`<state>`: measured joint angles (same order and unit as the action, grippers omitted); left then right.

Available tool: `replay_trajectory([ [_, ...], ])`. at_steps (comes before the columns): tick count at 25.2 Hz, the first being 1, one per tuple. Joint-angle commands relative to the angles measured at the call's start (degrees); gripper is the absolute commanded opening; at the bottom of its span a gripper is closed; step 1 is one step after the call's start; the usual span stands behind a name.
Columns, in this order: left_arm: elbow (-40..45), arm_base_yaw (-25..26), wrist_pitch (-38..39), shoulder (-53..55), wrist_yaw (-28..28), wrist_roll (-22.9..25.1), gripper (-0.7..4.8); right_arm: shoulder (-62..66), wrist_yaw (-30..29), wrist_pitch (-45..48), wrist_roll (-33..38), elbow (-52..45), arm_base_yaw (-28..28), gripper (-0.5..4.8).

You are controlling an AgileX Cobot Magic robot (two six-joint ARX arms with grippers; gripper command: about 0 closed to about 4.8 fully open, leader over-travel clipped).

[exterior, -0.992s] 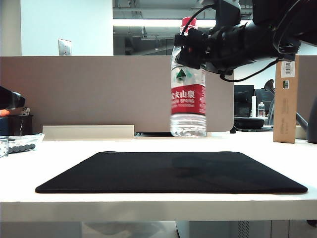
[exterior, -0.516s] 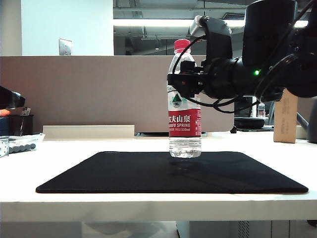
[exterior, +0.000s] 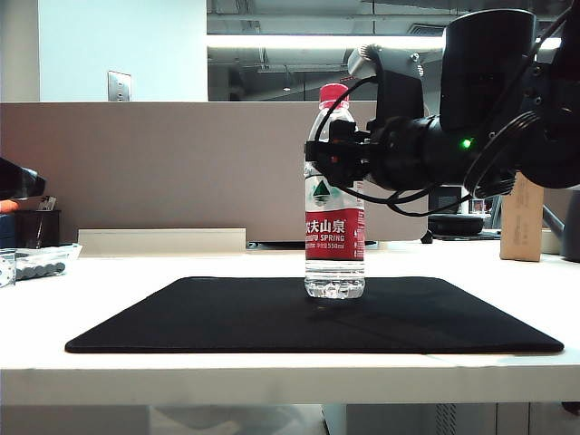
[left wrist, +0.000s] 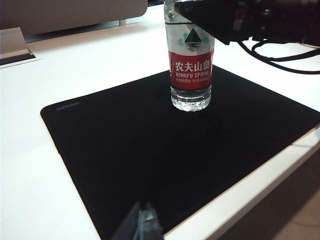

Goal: Stand the plastic bottle up on the black mouse pad.

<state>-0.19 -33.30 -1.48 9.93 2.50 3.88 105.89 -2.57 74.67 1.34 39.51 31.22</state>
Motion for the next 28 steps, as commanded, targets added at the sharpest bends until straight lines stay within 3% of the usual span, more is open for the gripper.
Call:
replay_trajectory([
  [1, -0.3, 0.1, -0.7, 0.1, 0.2, 0.2, -0.04, -0.8, 0.1, 4.3, 0.4, 0.7, 0.0, 2.16],
  [4, -0.3, 0.1, -0.7, 0.1, 0.2, 0.2, -0.04, -0.8, 0.1, 2.6, 0.4, 0.7, 0.0, 2.17],
  [5, -0.3, 0.1, -0.7, 0.1, 0.2, 0.2, -0.04, -0.8, 0.1, 0.8, 0.4, 0.7, 0.0, 2.52],
  [7, -0.3, 0.1, -0.7, 0.1, 0.2, 0.2, -0.04, -0.8, 0.1, -0.4, 0.4, 0.7, 0.0, 3.91],
  [8, -0.3, 0.1, -0.7, 0.1, 0.2, 0.2, -0.04, -0.8, 0.1, -0.3, 0.4, 0.7, 0.0, 4.24],
  [17, -0.3, 0.1, -0.7, 0.1, 0.2, 0.2, -0.04, -0.8, -0.2, 4.5, 0.6, 0.7, 0.0, 4.34],
  [19, -0.3, 0.1, -0.7, 0.1, 0.2, 0.2, -0.04, -1.1, -0.1, 6.2, 0.5, 0.9, 0.0, 4.71],
  [28, -0.3, 3.5, -0.7, -4.7, 0.3, 0.2, -0.04, -13.2, 0.2, 5.8, 0.5, 1.1, 0.0, 4.79],
])
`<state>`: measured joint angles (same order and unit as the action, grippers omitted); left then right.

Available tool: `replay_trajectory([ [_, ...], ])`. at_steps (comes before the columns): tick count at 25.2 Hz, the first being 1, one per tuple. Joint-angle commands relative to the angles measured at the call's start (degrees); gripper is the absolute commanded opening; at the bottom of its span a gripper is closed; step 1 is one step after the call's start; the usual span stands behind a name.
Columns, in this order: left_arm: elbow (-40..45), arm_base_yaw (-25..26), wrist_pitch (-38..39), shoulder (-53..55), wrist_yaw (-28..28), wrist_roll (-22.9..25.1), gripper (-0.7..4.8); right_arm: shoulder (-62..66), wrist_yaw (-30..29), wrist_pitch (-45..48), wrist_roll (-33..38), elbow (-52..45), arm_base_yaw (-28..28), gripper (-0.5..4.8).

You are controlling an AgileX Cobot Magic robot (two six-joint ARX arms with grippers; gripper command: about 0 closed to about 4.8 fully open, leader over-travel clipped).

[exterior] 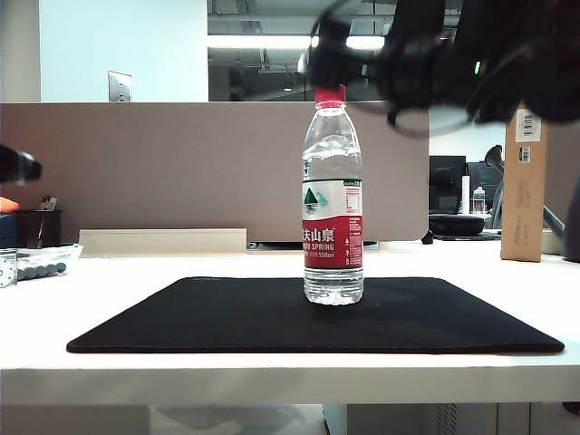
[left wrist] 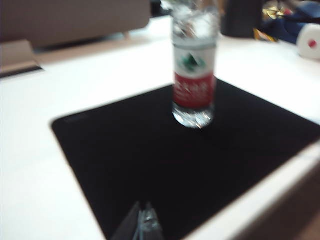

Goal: Stand the plastic bottle up on the black mouse pad.

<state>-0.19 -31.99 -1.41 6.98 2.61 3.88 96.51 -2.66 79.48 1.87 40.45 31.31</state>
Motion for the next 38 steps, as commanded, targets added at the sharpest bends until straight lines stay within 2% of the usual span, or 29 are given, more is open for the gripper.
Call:
replay_trajectory([
  [1, -0.3, 3.6, -0.8, -2.6, 0.2, 0.2, -0.04, -5.4, 0.4, 0.7, 0.0, 0.2, -0.1, 4.79],
  [4, -0.3, 11.4, -0.8, -6.0, 0.2, 0.2, -0.04, -14.7, -0.1, -2.4, 0.1, 0.1, 0.2, 4.79],
  [5, -0.3, 13.4, -0.8, -6.6, 0.2, 0.2, -0.04, -16.9, -0.1, -3.6, 0.1, 0.1, 0.2, 4.21],
  [6, -0.3, 14.7, -0.8, -6.8, 0.2, 0.2, -0.04, -18.7, -0.1, -5.0, 0.1, 0.1, 0.5, 3.5],
  [7, -0.3, 18.7, -0.9, -6.9, 0.2, 0.2, -0.04, -22.1, 0.0, -8.2, 0.0, 0.1, 0.6, 1.8],
  [8, -0.3, 20.5, -0.7, -6.9, 0.2, 0.2, -0.04, -24.2, 0.0, -10.6, 0.0, 0.1, 0.6, 0.61],
  [9, -0.3, 22.3, -0.6, -6.9, 0.2, 0.2, -0.04, -26.0, 0.0, -12.9, 0.0, 0.0, 0.6, -0.17],
  [10, -0.3, 24.5, -0.6, -6.9, 0.1, 0.2, -0.04, -27.9, 0.0, -15.7, 0.0, 0.0, 0.6, 0.0],
  [12, -0.3, 28.1, -0.6, -6.9, 0.0, 0.2, -0.04, -32.6, 1.3, -23.6, 0.0, 0.0, 0.6, -0.04],
  [16, -0.3, 33.3, -0.6, -6.9, -0.2, 0.2, -0.04, -43.2, 4.1, -44.8, 0.1, 0.0, 0.6, -0.04],
  [17, -0.3, 33.6, -0.6, -6.9, -0.4, 0.2, -0.04, -49.3, 10.4, -56.2, 0.0, 0.0, 0.6, -0.04],
  [18, -0.3, 33.6, -0.6, -6.9, -0.4, 0.2, -0.04, -52.9, 13.5, -63.6, -0.5, 0.0, 0.6, -0.04],
  [24, -0.3, 33.6, -0.6, -6.8, -0.2, 0.2, -0.04, -63.2, 19.4, -84.5, -0.4, 0.0, 0.6, -0.01],
  [29, -0.3, 33.6, -0.6, -6.8, -0.2, 0.2, -0.04, -67.3, 19.3, -90.7, -0.4, 0.0, 0.6, -0.01],
  [38, -0.3, 33.6, -0.6, -6.8, -0.2, 0.2, -0.04, -68.6, 19.2, -91.7, -0.4, 0.0, 0.6, -0.01],
])
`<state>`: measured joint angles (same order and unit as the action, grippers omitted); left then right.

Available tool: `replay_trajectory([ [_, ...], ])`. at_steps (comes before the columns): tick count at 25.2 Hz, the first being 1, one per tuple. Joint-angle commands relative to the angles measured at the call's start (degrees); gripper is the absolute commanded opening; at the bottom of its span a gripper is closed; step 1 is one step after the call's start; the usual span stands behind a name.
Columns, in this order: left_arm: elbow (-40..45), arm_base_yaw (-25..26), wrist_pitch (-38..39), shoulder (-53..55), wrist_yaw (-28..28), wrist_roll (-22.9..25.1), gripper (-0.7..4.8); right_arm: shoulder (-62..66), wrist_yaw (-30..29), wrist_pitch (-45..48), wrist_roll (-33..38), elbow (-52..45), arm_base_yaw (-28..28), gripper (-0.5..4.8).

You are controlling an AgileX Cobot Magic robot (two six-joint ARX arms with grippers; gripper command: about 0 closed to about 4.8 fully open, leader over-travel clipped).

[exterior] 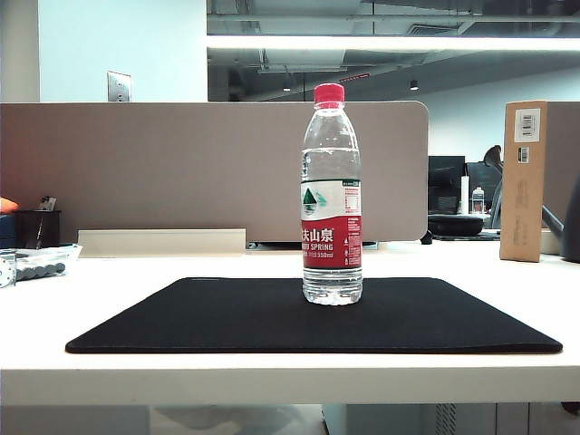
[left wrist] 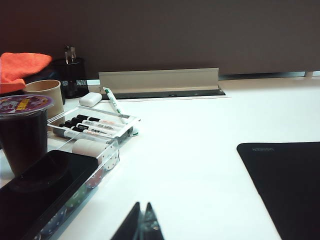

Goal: Stand the plastic bottle up on the black mouse pad.

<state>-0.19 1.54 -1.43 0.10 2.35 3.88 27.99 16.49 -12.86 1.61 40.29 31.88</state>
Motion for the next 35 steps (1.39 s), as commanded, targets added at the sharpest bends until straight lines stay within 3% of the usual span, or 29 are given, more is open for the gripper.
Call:
replay_trajectory([
  [1, -0.3, 0.0, -0.6, 0.0, 0.1, 0.2, -0.04, -0.1, 0.1, 0.6, -0.2, 0.2, 0.0, -0.01],
  [8, -0.3, 0.0, -0.6, 0.0, 0.1, 0.2, -0.04, -0.2, 0.4, 0.3, -2.6, 0.2, -0.2, -0.01],
  [15, -0.3, 0.0, -0.5, 0.0, 0.0, 0.2, -0.04, -13.6, 0.1, -1.9, -4.7, -6.5, -10.7, -0.01],
  [16, -0.3, 0.0, -0.6, 0.0, 0.0, 0.2, -0.04, -16.6, -0.6, -1.9, -4.3, -9.0, -14.6, -0.01],
  [19, -0.3, 0.0, -0.5, 0.0, 0.1, 0.2, -0.04, -20.8, -1.6, -0.8, 1.4, -15.8, -20.1, -0.01],
  [24, -0.3, 0.0, -0.6, 0.0, 0.1, 0.2, -0.04, -21.9, -5.0, 4.0, 1.6, -26.0, -21.0, -0.01],
  [35, -0.3, 0.0, -0.5, 0.0, 0.1, 0.2, -0.04, -22.3, -5.1, 13.7, 1.7, -39.3, -21.5, -0.01],
])
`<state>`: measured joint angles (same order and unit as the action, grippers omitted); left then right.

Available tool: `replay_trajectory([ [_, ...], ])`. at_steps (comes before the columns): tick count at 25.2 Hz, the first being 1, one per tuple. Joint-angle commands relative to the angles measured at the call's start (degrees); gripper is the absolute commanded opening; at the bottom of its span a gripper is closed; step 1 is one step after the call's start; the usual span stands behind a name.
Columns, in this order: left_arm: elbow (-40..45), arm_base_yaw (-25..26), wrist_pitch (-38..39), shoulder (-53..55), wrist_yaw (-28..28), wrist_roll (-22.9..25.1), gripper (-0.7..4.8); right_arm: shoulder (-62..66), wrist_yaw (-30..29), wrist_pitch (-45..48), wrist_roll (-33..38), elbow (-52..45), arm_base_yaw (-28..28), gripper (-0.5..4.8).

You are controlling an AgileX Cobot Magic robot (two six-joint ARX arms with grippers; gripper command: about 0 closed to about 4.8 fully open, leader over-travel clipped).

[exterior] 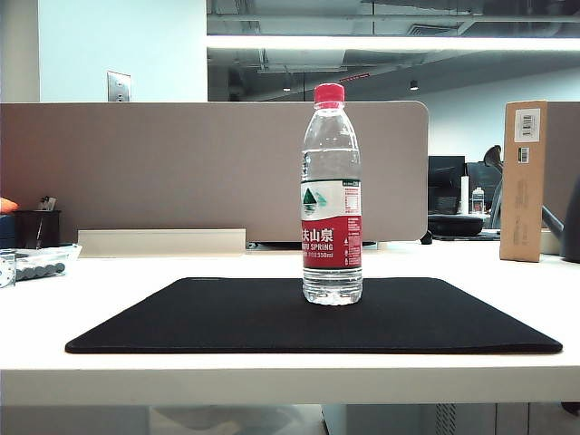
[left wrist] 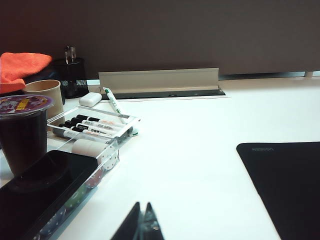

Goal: Stand the plastic bottle up on the black mouse pad.

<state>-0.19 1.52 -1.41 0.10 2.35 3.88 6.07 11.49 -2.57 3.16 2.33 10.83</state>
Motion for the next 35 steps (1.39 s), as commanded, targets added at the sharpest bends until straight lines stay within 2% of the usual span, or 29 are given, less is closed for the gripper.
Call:
replay_trajectory([
  [1, -0.3, 0.0, -0.6, 0.0, 0.1, 0.2, -0.04, -0.6, -0.9, 3.4, 0.2, -1.9, -1.6, -0.01],
  [4, -0.3, 0.0, -0.6, 0.0, 0.1, 0.2, -0.04, -1.9, -4.6, 2.4, 0.0, -2.3, -5.0, -0.01],
  [7, -0.3, 0.0, -0.6, 0.0, 0.0, 0.2, -0.04, -4.6, -10.8, 1.9, -0.7, -2.3, -10.7, -0.01],
  [10, -0.3, 0.0, -0.6, 0.0, 0.0, 0.2, -0.04, -6.1, -11.6, 1.3, -2.2, -2.3, -12.5, -0.01],
  [35, -0.3, 0.0, -0.5, 0.0, 0.1, 0.2, -0.04, -6.2, -11.6, 0.9, -3.2, -2.3, -12.6, -0.01],
])
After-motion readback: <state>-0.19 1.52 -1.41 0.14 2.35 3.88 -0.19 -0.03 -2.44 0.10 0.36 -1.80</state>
